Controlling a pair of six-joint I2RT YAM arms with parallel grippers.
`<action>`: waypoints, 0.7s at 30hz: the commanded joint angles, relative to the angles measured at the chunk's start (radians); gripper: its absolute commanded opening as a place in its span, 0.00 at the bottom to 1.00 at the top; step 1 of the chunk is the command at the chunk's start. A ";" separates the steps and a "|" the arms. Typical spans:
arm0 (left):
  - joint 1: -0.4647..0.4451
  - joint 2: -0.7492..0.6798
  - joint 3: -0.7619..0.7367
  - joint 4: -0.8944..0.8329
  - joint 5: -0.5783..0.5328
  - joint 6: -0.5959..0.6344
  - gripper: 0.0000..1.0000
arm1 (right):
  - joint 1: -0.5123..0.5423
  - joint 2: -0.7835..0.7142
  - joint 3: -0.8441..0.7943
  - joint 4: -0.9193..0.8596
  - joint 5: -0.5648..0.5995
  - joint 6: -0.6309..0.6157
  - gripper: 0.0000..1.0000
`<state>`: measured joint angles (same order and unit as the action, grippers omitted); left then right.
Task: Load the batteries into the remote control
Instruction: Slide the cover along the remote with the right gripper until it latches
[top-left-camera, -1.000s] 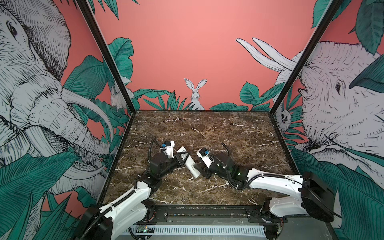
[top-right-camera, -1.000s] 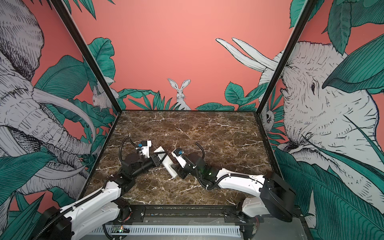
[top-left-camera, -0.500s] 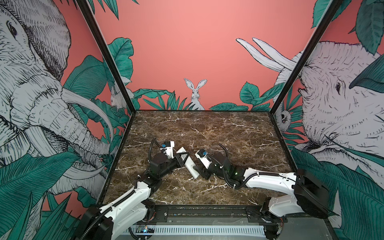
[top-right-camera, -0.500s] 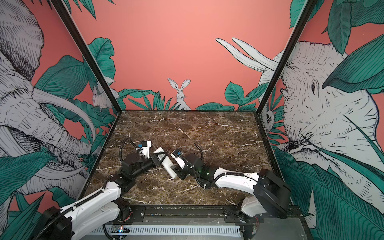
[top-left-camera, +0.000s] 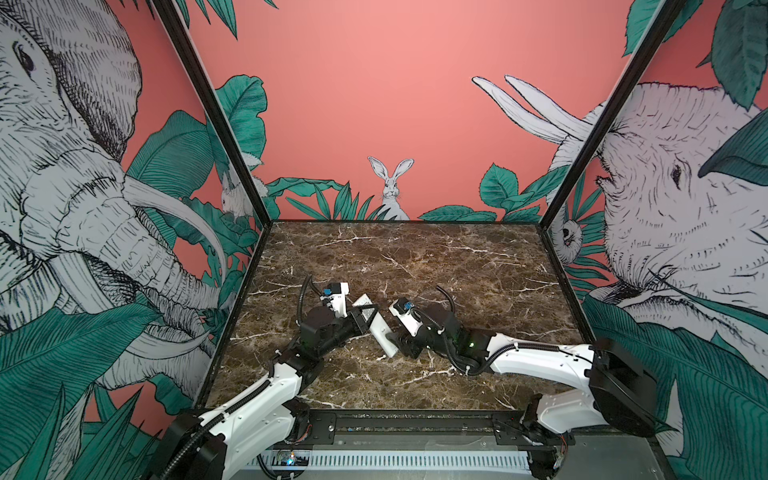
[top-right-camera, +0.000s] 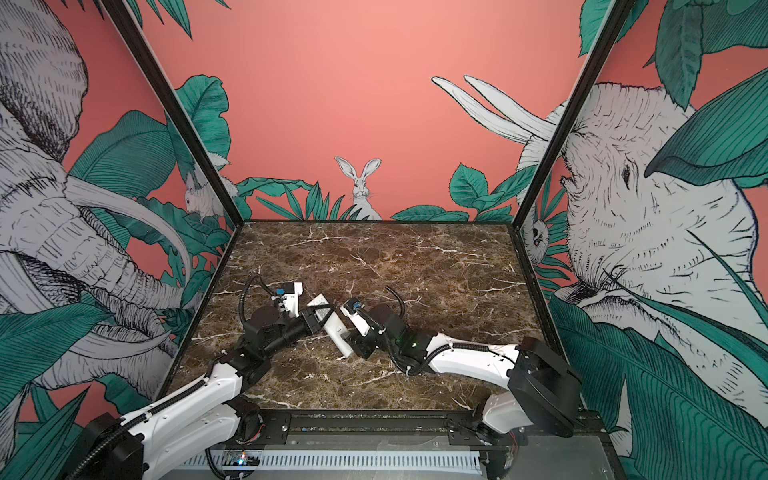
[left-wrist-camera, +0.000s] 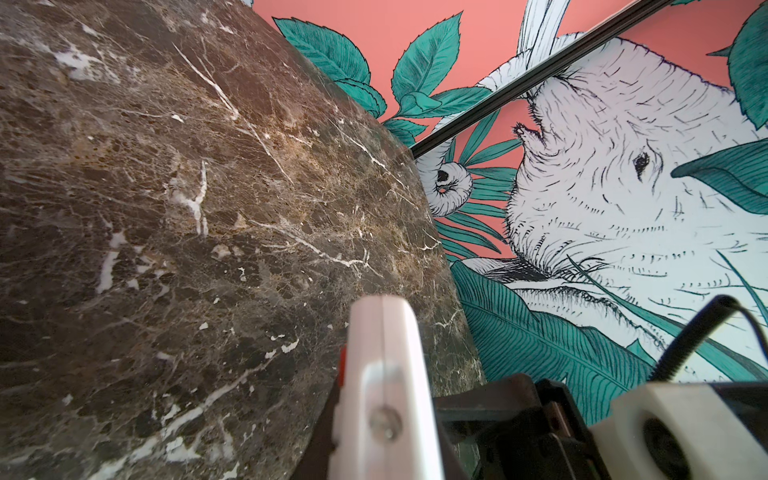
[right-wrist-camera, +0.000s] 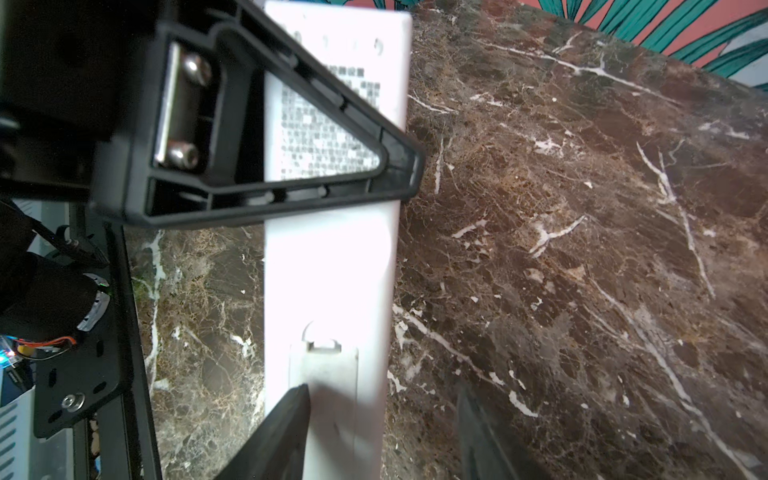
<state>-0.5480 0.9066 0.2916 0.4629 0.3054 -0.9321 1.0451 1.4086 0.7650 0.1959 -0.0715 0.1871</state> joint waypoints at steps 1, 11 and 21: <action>-0.001 -0.012 -0.004 0.052 0.003 -0.011 0.00 | -0.004 -0.030 0.030 -0.029 -0.030 -0.011 0.64; -0.001 -0.010 0.000 0.050 -0.001 -0.013 0.00 | -0.002 0.008 0.038 -0.002 -0.073 0.030 0.73; 0.000 -0.008 0.004 0.051 -0.008 -0.016 0.00 | -0.003 0.093 0.072 -0.030 -0.061 0.038 0.73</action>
<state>-0.5480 0.9070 0.2916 0.4698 0.3012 -0.9348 1.0447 1.4860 0.8169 0.1665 -0.1387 0.2180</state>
